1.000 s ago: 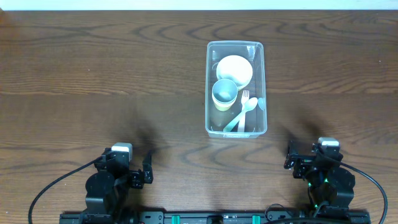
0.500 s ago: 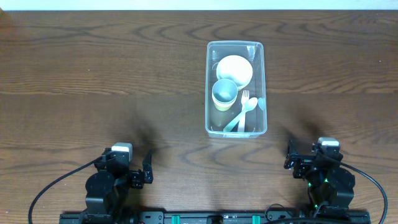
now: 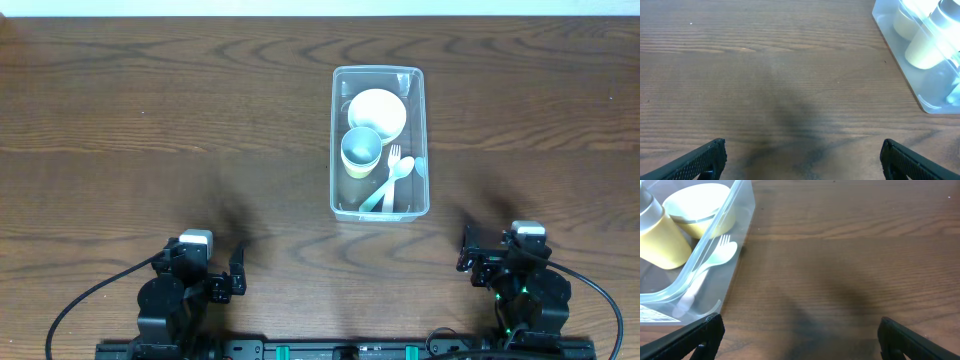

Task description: Pack container

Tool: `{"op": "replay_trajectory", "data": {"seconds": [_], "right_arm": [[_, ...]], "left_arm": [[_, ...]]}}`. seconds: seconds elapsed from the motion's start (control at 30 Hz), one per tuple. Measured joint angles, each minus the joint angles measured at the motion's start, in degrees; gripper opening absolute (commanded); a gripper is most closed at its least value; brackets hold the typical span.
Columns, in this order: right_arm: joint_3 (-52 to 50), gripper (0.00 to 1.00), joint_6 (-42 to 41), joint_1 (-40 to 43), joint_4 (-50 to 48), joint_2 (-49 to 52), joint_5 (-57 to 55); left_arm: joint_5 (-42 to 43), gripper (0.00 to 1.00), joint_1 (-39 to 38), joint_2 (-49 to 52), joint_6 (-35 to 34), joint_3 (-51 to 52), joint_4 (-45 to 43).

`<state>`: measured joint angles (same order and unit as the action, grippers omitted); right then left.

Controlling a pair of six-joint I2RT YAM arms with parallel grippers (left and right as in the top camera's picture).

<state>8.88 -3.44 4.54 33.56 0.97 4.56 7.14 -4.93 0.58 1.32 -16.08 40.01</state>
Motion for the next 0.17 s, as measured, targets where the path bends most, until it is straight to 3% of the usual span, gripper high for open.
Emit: {"op": "replay_trajectory", "data": {"seconds": [0.17], "right_arm": [[0.0, 0.99, 0.0, 0.0, 0.0, 0.0, 0.0]], "left_arm": [[0.0, 0.98, 0.0, 0.0, 0.0, 0.0, 0.0]]}}
